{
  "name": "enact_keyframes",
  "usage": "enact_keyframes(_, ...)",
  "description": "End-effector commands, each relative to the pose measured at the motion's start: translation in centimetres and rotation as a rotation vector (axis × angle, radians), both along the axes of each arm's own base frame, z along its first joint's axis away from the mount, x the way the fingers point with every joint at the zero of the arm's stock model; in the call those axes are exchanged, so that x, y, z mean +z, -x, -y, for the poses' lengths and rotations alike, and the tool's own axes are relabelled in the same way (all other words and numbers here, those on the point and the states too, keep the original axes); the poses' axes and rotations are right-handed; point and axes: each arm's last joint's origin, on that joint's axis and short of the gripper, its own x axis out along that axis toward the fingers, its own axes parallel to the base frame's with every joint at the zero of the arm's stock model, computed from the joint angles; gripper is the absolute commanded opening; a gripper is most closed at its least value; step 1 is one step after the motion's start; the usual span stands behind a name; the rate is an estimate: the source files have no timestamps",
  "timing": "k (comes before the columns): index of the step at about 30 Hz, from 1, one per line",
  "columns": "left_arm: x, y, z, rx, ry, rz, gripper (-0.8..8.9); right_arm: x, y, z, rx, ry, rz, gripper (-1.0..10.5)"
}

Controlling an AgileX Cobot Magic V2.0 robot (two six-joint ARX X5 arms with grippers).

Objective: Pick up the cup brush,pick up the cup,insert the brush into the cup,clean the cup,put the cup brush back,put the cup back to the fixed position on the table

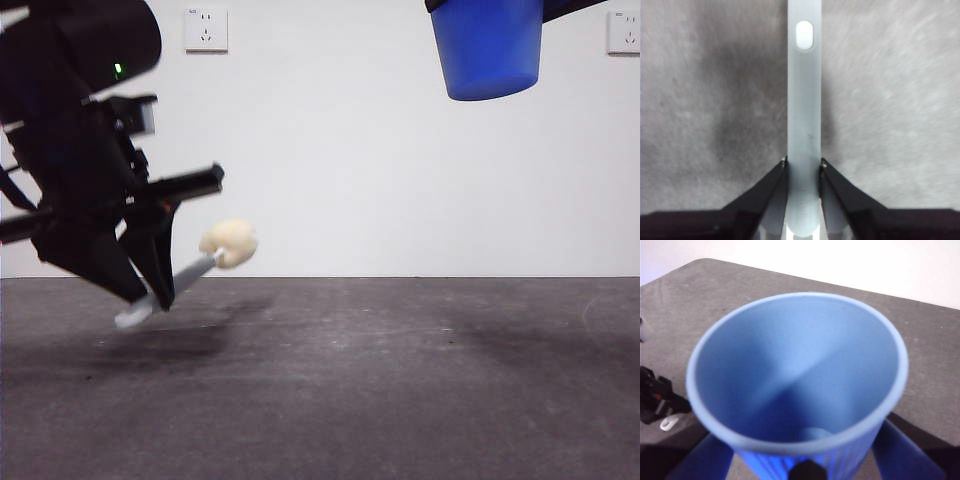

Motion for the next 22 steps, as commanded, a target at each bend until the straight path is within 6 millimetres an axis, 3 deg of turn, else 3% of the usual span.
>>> enact_keyframes(1,-1.4,-0.3,0.1,0.009,-0.013,-0.037,-0.08,0.2,0.0,0.0,-0.006,-0.023,0.004,-0.2)
enact_keyframes(12,-3.2,-0.6,0.5,0.004,-0.044,-0.09,0.14,0.1,0.0,0.1,-0.006,-0.012,-0.007,-0.2)
enact_keyframes(14,-3.2,-0.6,0.5,0.003,-0.043,-0.092,1.33,0.1,0.0,0.1,-0.006,-0.012,-0.007,-0.2)
enact_keyframes(17,-3.3,-0.4,0.4,0.0,-0.05,-0.114,3.93,0.1,0.0,0.1,-0.007,-0.011,-0.007,-0.2)
enact_keyframes(22,-3.4,-0.1,0.3,-0.007,-0.055,-0.146,4.1,0.0,-0.1,0.0,-0.008,-0.011,-0.012,-0.2)
